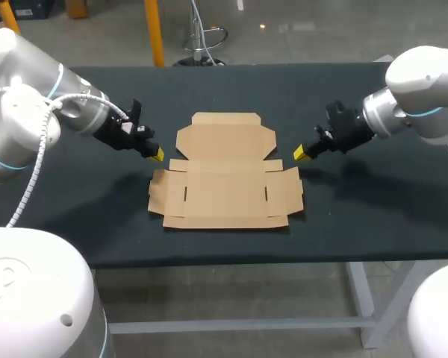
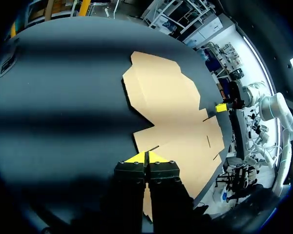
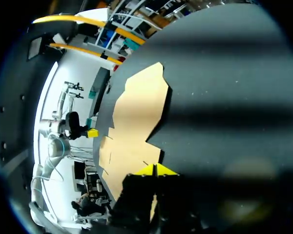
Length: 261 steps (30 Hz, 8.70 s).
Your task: Assemble the packaging by folding the flat box into shape, placing the metal phone stand inside, and closing the box properly
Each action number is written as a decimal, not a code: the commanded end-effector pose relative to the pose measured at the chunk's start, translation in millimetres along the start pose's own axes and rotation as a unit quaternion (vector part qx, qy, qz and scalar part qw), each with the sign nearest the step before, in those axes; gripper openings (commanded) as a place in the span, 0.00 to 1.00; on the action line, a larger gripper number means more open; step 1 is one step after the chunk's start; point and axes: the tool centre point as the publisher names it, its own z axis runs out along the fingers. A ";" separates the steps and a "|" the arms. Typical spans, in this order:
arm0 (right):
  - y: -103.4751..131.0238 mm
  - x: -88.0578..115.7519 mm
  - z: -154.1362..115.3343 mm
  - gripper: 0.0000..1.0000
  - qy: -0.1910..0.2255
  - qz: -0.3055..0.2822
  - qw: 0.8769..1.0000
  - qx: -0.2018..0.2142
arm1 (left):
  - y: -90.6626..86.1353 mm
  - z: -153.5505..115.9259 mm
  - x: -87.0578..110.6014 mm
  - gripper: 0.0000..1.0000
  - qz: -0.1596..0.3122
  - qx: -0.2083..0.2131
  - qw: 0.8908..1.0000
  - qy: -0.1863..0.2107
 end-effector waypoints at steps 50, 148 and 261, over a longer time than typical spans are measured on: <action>8.0 -16.1 44.5 0.00 0.024 0.039 0.999 0.010 | -8.8 44.3 -34.7 0.00 -0.046 -0.019 0.999 -0.004; 14.9 26.9 60.1 0.00 -0.080 0.048 0.995 -0.022 | -10.7 53.3 30.7 0.00 -0.053 -0.050 0.994 -0.084; -2.8 28.7 19.3 0.00 -0.057 0.050 0.997 -0.014 | 12.9 8.7 47.2 0.00 -0.067 -0.031 0.993 -0.097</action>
